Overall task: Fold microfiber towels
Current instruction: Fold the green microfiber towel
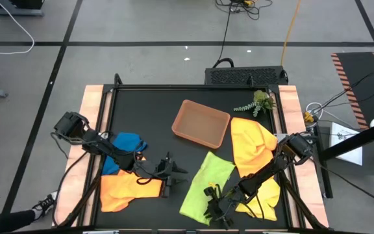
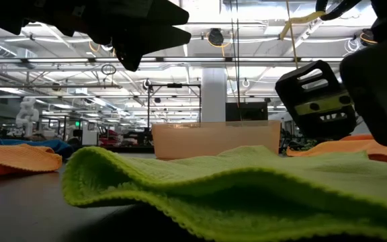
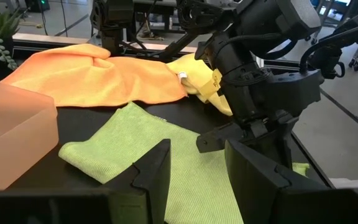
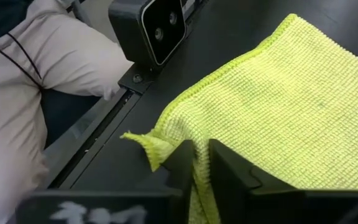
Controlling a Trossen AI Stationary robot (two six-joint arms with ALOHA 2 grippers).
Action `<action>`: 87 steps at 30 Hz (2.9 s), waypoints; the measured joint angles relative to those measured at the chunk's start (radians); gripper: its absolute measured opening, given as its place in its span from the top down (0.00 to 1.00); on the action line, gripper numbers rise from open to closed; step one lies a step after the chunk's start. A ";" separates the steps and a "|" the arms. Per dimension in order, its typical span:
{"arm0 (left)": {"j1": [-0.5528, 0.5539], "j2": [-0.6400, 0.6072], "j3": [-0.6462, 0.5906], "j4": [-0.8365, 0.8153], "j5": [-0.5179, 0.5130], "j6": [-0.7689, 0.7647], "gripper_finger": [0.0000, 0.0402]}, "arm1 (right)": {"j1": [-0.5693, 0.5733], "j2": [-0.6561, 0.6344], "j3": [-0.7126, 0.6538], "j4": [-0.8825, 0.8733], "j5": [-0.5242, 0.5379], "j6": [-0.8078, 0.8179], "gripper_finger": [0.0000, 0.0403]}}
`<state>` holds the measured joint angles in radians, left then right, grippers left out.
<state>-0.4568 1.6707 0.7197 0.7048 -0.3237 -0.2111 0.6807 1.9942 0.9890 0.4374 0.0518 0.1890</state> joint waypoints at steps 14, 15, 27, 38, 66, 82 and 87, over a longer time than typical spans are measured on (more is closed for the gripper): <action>-0.004 0.000 0.000 -0.001 0.011 0.001 0.62 | 0.000 -0.056 0.000 -0.001 -0.005 0.015 0.88; -0.004 0.000 0.000 -0.002 0.011 0.001 0.62 | 0.000 -0.056 0.000 -0.001 -0.005 0.022 0.86; -0.004 0.000 0.000 -0.002 0.011 0.001 0.62 | 0.007 -0.055 -0.001 -0.065 -0.032 0.087 0.76; -0.004 0.000 0.000 -0.002 0.011 -0.001 0.62 | 0.022 -0.055 -0.001 -0.096 -0.012 0.082 0.76; -0.005 0.000 0.000 -0.005 0.011 -0.011 0.62 | 0.021 -0.111 -0.001 -0.116 0.025 0.079 0.99; -0.005 0.000 0.000 -0.006 0.011 0.000 0.62 | 0.051 -0.287 -0.004 -0.224 0.035 0.072 1.00; -0.005 0.000 0.000 -0.006 0.011 0.007 0.62 | 0.039 -0.344 -0.062 -0.252 0.052 0.134 1.00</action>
<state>-0.4614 1.6707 0.7197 0.6987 -0.3130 -0.2043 0.7199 1.6500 0.9270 0.1854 0.1040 0.3228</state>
